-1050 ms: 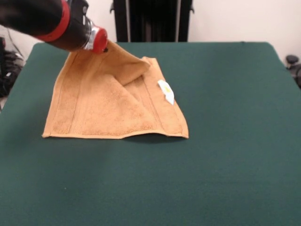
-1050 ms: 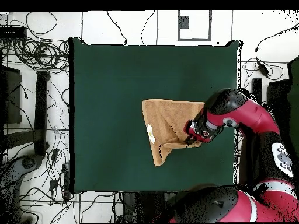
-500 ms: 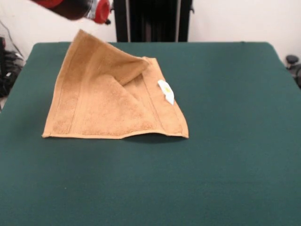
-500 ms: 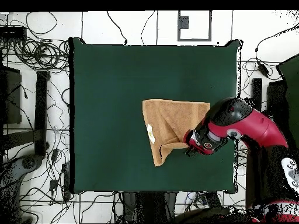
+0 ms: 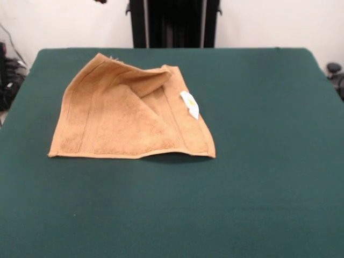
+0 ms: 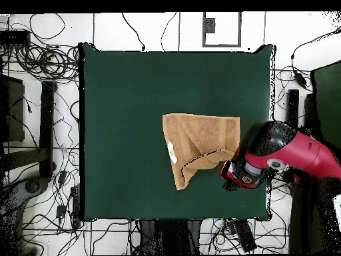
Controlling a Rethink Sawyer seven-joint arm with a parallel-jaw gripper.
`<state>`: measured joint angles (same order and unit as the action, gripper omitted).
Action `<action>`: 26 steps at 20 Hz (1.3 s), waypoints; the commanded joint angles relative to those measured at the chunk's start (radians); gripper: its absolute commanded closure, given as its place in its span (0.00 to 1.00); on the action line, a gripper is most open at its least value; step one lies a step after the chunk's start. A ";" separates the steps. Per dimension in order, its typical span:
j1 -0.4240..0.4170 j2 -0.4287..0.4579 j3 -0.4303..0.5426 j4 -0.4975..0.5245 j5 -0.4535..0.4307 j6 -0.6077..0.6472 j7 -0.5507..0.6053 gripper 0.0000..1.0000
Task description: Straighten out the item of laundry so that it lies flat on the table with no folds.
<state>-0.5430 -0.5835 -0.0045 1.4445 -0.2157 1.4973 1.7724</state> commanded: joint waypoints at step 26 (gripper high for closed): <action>0.174 -0.073 -0.149 0.123 -0.218 -1.159 0.403 0.00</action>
<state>-0.4721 -0.7095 -0.0917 1.4416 -0.4864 0.4148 1.7984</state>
